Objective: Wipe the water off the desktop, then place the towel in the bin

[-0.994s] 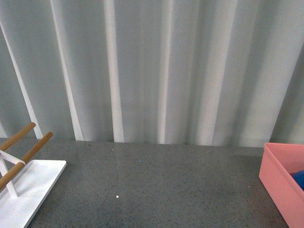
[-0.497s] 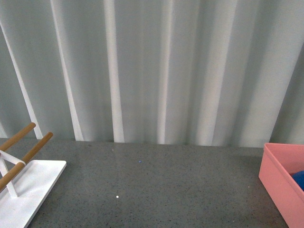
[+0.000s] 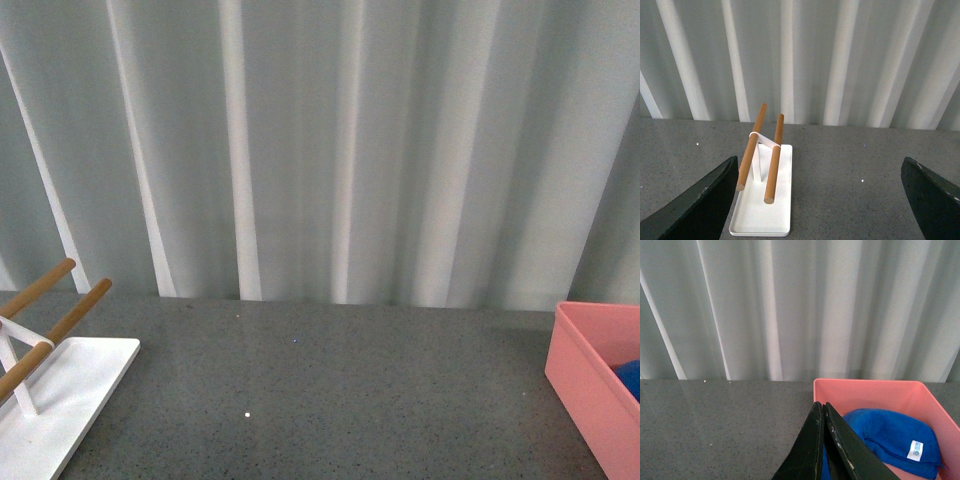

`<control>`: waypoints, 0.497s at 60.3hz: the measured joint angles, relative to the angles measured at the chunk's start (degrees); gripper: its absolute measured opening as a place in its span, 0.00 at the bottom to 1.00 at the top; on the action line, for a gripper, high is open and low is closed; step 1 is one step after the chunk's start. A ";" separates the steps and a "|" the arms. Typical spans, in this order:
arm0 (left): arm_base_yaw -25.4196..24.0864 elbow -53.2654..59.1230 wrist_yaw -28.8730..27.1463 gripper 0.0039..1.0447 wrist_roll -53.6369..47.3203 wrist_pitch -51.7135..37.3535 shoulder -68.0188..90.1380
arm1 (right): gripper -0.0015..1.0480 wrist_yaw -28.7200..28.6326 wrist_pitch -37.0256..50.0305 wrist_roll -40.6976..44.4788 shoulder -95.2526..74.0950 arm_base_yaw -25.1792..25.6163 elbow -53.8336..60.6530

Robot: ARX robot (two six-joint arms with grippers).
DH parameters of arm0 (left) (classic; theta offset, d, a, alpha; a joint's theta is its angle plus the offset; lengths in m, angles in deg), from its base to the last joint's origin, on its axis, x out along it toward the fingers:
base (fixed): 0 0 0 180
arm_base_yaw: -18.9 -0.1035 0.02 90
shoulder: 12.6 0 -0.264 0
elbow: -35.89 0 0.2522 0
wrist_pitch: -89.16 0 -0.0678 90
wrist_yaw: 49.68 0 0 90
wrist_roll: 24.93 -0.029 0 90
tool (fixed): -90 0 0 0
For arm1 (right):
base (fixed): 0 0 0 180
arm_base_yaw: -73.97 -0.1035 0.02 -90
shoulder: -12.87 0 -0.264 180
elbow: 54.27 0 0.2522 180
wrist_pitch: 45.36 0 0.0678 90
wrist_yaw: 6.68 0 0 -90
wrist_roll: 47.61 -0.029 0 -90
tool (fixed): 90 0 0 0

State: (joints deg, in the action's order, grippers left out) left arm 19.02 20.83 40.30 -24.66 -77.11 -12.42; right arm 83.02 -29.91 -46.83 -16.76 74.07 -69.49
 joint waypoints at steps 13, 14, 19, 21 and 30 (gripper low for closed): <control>0.00 0.00 0.00 0.94 0.00 0.00 0.00 | 0.03 0.02 -6.62 -0.02 7.06 0.00 0.07; 0.00 0.00 0.00 0.94 0.00 0.00 0.00 | 0.03 0.04 -7.15 -0.02 7.58 0.00 0.07; 0.00 0.00 0.00 0.94 0.00 0.00 0.00 | 0.03 0.04 -9.35 -0.04 9.88 0.00 0.09; 0.00 0.00 0.00 0.94 0.00 0.00 0.00 | 0.03 0.04 -10.03 -0.04 10.58 0.00 0.09; 0.00 0.00 0.00 0.94 0.00 0.00 0.00 | 0.03 0.04 -13.38 -0.11 13.97 0.00 0.09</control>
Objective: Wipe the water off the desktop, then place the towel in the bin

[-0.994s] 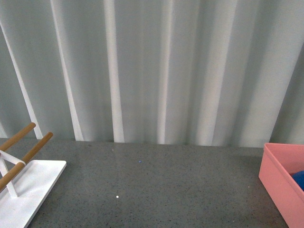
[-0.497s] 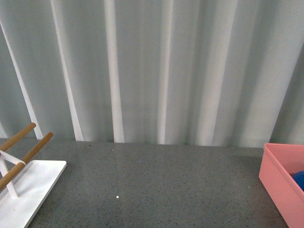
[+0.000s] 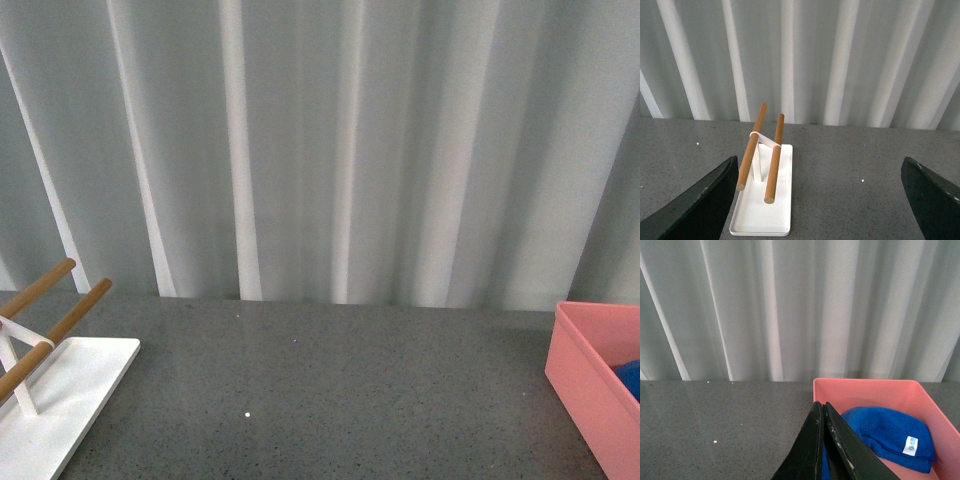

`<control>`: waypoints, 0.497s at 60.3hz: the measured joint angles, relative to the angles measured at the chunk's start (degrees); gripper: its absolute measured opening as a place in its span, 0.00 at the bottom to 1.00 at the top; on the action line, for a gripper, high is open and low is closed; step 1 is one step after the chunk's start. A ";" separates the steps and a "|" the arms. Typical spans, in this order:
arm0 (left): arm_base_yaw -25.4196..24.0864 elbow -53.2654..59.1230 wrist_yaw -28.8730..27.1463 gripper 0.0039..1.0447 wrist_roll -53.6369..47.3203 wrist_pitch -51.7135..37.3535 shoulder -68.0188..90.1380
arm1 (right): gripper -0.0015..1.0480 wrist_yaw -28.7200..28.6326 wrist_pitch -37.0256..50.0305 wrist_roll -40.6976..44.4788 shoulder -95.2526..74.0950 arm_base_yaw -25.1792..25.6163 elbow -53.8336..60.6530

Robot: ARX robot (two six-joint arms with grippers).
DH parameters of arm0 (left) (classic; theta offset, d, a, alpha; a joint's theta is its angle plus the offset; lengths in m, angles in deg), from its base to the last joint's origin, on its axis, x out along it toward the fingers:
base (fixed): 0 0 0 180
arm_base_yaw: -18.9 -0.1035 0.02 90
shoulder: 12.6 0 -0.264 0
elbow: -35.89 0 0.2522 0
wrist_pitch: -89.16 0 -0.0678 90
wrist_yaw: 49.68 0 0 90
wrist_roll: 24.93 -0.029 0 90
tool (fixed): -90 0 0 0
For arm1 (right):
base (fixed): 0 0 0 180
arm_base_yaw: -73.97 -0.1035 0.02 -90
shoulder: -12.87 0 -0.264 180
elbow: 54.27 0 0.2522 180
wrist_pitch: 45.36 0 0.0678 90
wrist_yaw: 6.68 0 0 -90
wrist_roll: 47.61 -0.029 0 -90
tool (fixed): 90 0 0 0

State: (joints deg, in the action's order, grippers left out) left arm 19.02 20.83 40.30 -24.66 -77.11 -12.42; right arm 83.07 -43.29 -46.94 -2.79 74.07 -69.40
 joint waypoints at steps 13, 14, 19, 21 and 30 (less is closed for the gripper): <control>0.00 0.00 0.00 0.94 -0.02 0.00 0.00 | 0.03 0.02 -3.85 -0.04 3.87 0.00 0.00; 0.00 0.00 0.00 0.94 0.00 0.00 0.00 | 0.03 0.02 -4.09 -0.04 4.13 0.00 0.00; 0.00 0.00 0.00 0.94 0.00 0.00 0.00 | 0.03 0.02 -5.22 -0.04 5.27 0.00 0.00; 0.00 0.00 0.00 0.94 0.00 0.00 0.00 | 0.03 0.04 -5.81 -0.04 5.81 0.00 0.00; 0.00 0.00 -0.04 0.94 0.00 0.00 0.02 | 0.03 0.20 -15.47 -0.07 14.95 0.00 0.00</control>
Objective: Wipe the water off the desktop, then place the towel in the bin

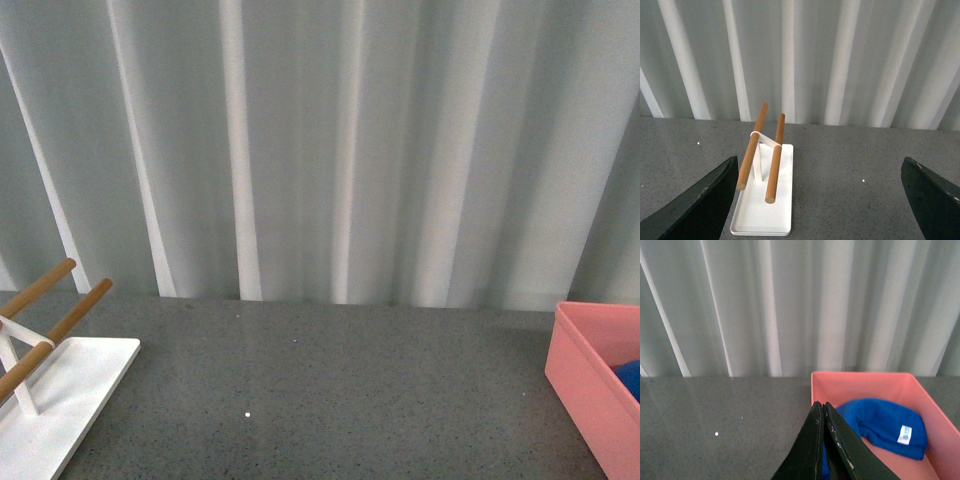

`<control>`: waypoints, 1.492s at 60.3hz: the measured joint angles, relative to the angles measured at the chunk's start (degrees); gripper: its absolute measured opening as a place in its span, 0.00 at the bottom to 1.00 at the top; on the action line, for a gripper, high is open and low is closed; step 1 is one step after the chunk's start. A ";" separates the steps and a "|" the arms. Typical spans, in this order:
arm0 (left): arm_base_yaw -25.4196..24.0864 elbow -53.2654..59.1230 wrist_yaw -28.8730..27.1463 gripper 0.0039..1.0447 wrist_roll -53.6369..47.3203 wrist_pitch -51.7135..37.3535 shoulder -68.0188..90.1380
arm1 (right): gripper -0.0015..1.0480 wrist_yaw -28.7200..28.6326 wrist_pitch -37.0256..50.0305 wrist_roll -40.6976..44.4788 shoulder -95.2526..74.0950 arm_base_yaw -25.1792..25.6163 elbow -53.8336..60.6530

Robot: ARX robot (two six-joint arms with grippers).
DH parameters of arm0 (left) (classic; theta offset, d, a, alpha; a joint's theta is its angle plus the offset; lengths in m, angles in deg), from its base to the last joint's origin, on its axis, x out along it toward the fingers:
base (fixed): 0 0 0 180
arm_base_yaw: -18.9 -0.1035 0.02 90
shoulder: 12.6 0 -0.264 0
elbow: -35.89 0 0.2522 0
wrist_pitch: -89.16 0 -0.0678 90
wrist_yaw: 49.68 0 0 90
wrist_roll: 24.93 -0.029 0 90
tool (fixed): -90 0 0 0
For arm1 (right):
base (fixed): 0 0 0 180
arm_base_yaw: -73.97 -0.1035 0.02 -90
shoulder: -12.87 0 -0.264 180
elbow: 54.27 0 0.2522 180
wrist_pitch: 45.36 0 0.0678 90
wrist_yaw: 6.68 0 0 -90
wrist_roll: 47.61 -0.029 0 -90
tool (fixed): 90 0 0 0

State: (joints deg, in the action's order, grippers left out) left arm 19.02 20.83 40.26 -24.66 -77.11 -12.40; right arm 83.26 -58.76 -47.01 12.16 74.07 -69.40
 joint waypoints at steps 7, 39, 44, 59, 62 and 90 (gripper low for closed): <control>0.00 0.00 0.04 0.94 0.00 0.00 -0.07 | 0.03 0.02 -0.26 -0.02 0.46 0.00 0.00; 0.00 0.00 0.04 0.94 0.00 0.00 -0.09 | 0.75 0.00 -0.28 -0.02 0.46 0.00 0.00; 0.00 0.00 0.04 0.94 0.00 0.00 -0.09 | 0.90 0.00 -0.28 -0.02 0.46 0.00 0.00; 0.00 0.00 0.04 0.94 0.00 0.00 -0.09 | 0.93 0.00 -0.28 -0.07 0.46 0.00 0.00; 0.00 0.00 0.04 0.94 0.00 0.00 -0.09 | 0.93 0.00 -0.28 -0.07 0.46 0.00 0.00; 0.00 0.00 0.04 0.94 0.00 0.00 -0.09 | 0.93 0.00 -0.28 -0.07 0.46 0.00 0.00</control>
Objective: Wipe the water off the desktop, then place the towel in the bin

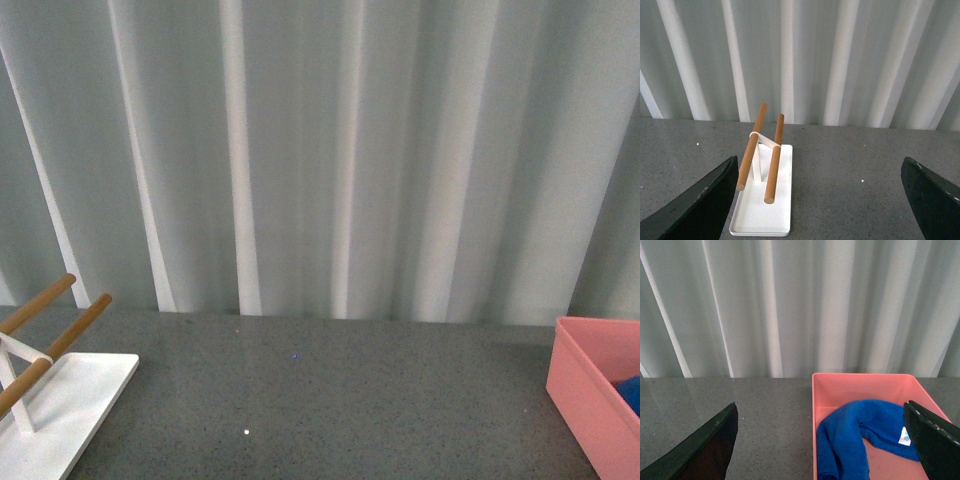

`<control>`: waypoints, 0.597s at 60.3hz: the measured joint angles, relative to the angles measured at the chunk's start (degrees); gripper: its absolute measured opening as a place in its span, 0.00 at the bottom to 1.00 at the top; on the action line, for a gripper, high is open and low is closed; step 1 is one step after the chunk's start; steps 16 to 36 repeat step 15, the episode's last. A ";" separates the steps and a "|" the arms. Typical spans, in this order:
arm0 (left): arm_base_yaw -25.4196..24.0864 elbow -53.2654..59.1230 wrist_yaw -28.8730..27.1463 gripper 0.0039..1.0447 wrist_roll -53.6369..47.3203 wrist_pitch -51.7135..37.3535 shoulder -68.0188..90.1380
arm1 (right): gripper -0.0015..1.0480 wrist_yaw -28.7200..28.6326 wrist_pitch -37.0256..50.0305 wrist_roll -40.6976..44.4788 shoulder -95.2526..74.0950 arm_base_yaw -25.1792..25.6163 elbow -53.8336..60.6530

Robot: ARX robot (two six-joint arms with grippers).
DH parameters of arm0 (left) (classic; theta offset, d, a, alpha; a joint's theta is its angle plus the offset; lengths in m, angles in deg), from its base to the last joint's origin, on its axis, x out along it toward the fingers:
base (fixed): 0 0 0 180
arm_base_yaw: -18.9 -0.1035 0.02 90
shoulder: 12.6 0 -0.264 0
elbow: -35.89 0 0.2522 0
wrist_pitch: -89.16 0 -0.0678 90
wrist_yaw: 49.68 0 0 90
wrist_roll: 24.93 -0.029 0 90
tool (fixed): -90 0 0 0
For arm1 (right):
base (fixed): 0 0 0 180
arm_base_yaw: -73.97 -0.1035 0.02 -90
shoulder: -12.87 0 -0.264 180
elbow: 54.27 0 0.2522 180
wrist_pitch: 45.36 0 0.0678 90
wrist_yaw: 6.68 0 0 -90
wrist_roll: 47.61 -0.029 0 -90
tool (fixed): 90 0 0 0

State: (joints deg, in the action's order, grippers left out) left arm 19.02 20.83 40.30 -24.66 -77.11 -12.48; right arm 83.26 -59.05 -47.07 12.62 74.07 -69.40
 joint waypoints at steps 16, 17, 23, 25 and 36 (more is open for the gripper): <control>0.00 0.00 0.00 0.94 0.00 0.00 0.00 | 0.93 0.00 0.00 0.00 0.00 0.00 0.00; 0.00 0.00 0.00 0.94 0.00 0.00 0.00 | 0.93 0.00 0.00 0.00 0.00 0.00 0.00; 0.00 0.00 0.00 0.94 0.00 0.00 0.00 | 0.93 0.00 0.00 0.00 0.00 0.00 0.00; 0.00 0.00 0.00 0.94 0.00 0.00 0.00 | 0.93 0.00 0.00 0.00 0.00 0.00 0.00; 0.00 0.00 0.00 0.94 0.00 0.00 0.00 | 0.93 0.00 0.00 0.00 0.00 0.00 0.00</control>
